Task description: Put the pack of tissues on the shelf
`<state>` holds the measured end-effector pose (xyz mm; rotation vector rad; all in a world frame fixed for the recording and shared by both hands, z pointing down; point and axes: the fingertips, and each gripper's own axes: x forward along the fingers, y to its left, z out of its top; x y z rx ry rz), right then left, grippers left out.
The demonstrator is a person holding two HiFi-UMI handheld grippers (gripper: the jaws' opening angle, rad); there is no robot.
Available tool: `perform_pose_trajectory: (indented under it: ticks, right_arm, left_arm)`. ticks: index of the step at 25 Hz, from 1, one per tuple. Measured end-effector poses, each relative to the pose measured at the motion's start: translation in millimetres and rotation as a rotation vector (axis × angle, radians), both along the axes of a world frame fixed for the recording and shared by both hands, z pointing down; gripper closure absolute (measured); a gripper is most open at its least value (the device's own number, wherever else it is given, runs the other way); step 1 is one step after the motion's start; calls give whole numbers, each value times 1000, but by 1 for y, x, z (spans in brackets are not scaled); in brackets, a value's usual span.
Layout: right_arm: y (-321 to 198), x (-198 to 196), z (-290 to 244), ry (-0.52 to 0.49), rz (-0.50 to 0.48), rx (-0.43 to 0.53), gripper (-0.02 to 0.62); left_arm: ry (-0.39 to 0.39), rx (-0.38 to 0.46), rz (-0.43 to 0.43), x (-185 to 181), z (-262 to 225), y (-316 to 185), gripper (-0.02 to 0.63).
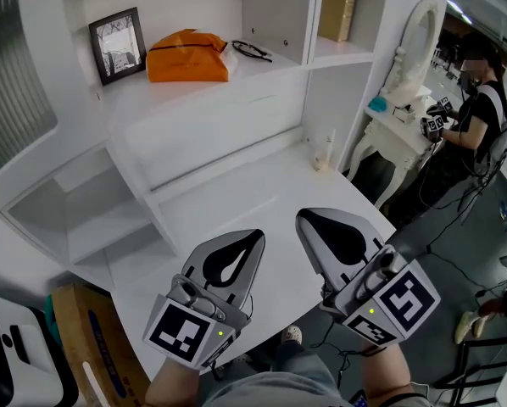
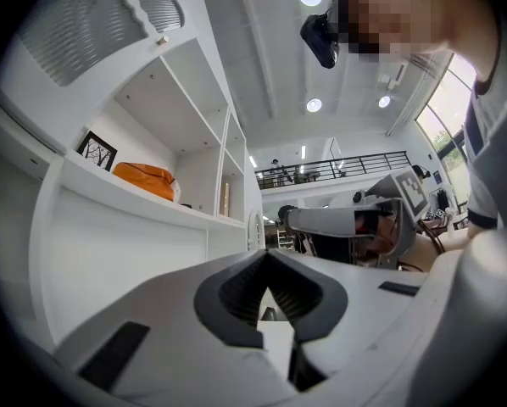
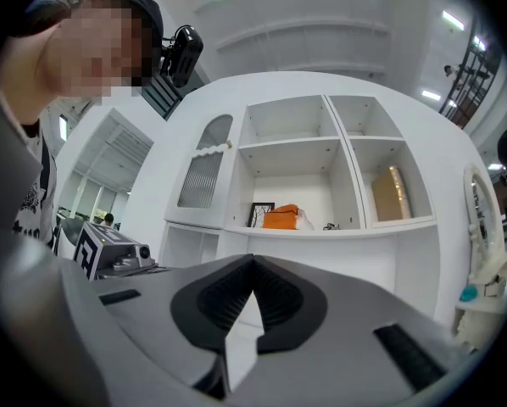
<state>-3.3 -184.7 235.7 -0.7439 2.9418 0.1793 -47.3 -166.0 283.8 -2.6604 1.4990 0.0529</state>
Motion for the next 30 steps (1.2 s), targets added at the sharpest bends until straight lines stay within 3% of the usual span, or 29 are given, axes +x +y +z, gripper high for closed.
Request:
perform_pose_trajectory:
  ticks: [10,14,18,30]
  right_arm:
    - [24,11,10,-16,29,-16,601]
    - [36,14,16,-21,39,-25,601]
    - [46,16,24,-23,44,-38,601]
    - [76,16,43,-3,61,-52,601]
  left_arm:
    - [-8,4,36,12,0,20,575]
    - [-6,56,42,14,-5,28,575]
    - [-15,5,58,19,3,37,575]
    - [-16,-5,88,27,8,59,575]
